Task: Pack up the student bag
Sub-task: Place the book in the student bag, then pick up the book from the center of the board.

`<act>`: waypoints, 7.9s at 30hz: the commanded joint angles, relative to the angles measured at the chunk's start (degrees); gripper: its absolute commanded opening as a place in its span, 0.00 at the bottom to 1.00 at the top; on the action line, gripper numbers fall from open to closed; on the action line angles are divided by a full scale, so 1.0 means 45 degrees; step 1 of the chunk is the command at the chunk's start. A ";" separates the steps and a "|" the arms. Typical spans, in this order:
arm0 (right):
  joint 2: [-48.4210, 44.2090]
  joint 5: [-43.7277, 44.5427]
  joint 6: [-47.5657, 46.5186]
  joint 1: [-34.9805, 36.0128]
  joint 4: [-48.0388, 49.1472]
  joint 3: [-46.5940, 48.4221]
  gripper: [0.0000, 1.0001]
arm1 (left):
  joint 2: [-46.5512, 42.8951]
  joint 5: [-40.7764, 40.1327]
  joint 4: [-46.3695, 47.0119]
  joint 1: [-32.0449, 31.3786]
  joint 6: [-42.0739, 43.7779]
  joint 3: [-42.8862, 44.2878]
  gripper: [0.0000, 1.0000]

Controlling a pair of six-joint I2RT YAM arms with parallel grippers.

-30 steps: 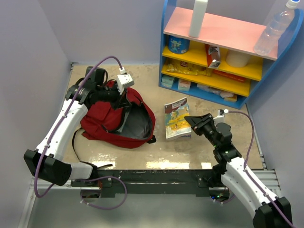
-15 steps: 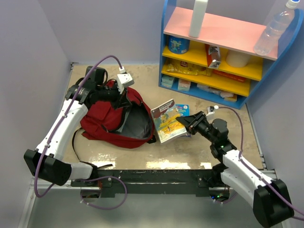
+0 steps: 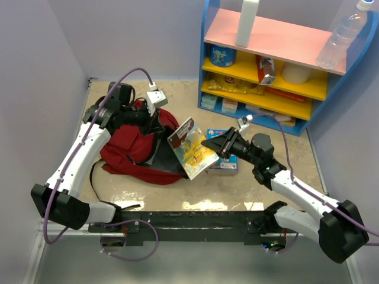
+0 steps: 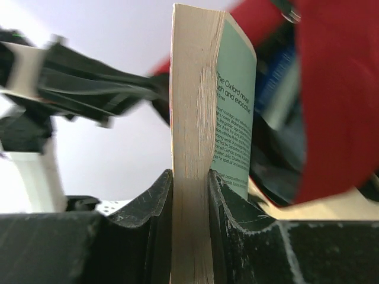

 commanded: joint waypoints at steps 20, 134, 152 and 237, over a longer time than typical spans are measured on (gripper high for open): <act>0.3408 0.0700 0.1614 0.2152 0.5388 -0.0278 0.00 | -0.0337 0.0623 0.0355 -0.0052 -0.0107 0.0546 0.00; 1.1714 0.8964 -0.1488 0.6001 -0.1660 0.9668 0.69 | -0.0494 0.0661 -0.1383 -0.0033 0.0713 0.1776 0.00; 0.0895 1.1928 -0.5338 0.3365 -0.8824 0.4118 0.99 | -0.0689 0.0876 -0.0798 -0.0033 0.0616 0.0937 0.00; 0.6733 1.0584 -0.6764 0.1977 -0.6310 0.5367 0.50 | -0.0787 0.0798 -0.0602 -0.0033 0.0479 0.0761 0.00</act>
